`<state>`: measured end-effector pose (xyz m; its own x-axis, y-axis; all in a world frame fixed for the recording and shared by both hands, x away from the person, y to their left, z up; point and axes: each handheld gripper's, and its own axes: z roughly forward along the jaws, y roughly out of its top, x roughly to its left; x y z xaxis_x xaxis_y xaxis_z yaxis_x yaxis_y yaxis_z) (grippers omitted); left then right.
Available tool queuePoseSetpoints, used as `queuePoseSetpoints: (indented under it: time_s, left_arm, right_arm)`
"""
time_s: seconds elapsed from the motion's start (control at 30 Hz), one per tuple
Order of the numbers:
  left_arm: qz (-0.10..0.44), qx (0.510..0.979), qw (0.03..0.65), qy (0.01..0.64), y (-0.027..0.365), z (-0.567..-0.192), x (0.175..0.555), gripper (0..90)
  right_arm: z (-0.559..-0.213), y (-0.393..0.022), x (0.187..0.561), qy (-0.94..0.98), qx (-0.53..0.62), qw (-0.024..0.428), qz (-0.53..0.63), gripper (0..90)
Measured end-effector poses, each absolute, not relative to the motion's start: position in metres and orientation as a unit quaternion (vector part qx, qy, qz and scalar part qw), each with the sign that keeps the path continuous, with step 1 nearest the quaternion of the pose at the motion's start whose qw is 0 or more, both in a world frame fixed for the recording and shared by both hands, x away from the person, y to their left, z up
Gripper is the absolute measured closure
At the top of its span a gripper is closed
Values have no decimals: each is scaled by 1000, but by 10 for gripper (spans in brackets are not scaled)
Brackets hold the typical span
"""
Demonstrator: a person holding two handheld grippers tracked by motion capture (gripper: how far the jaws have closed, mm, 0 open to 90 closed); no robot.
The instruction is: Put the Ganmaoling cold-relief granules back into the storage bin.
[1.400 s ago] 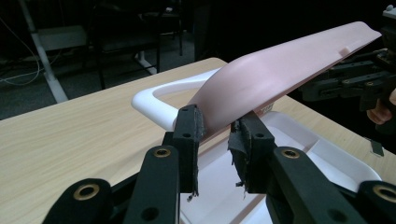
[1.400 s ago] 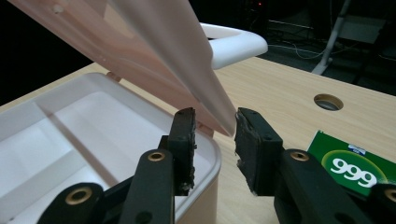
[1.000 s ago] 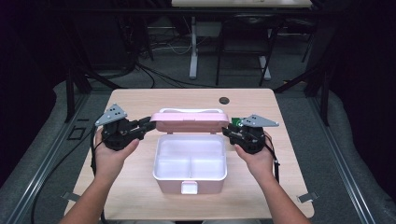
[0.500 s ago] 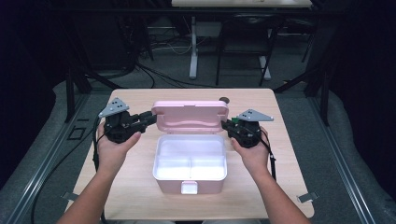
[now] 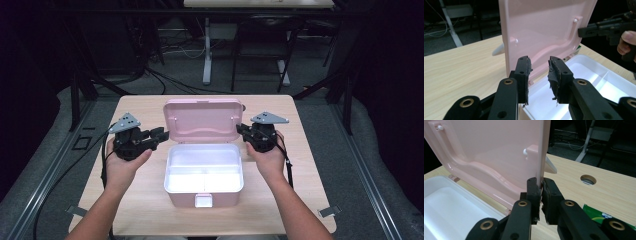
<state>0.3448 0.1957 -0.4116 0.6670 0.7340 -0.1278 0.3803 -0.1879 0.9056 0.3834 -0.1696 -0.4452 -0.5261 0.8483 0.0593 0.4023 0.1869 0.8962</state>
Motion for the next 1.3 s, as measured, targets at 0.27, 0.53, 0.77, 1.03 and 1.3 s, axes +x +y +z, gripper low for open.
queuePoseSetpoints:
  time_s: [0.27, 0.53, 0.77, 1.03, 1.3]
  left_arm:
    - [148, 766, 504, 372, 197, -434, 333, 652]
    - [146, 788, 472, 366, 193, -457, 320, 582]
    - [128, 795, 464, 371, 191, -472, 313, 541]
    - [126, 793, 462, 376, 192, -483, 310, 561]
    - [135, 796, 465, 364, 192, -483, 310, 579]
  right_arm:
    - [-443, -169, 393, 735, 438, 221, 467, 848]
    - [-443, -168, 396, 734, 446, 215, 465, 848]
    - [-443, -169, 400, 733, 450, 206, 467, 847]
    - [-445, -170, 405, 728, 460, 192, 470, 844]
    - [-447, -172, 410, 725, 469, 183, 471, 839]
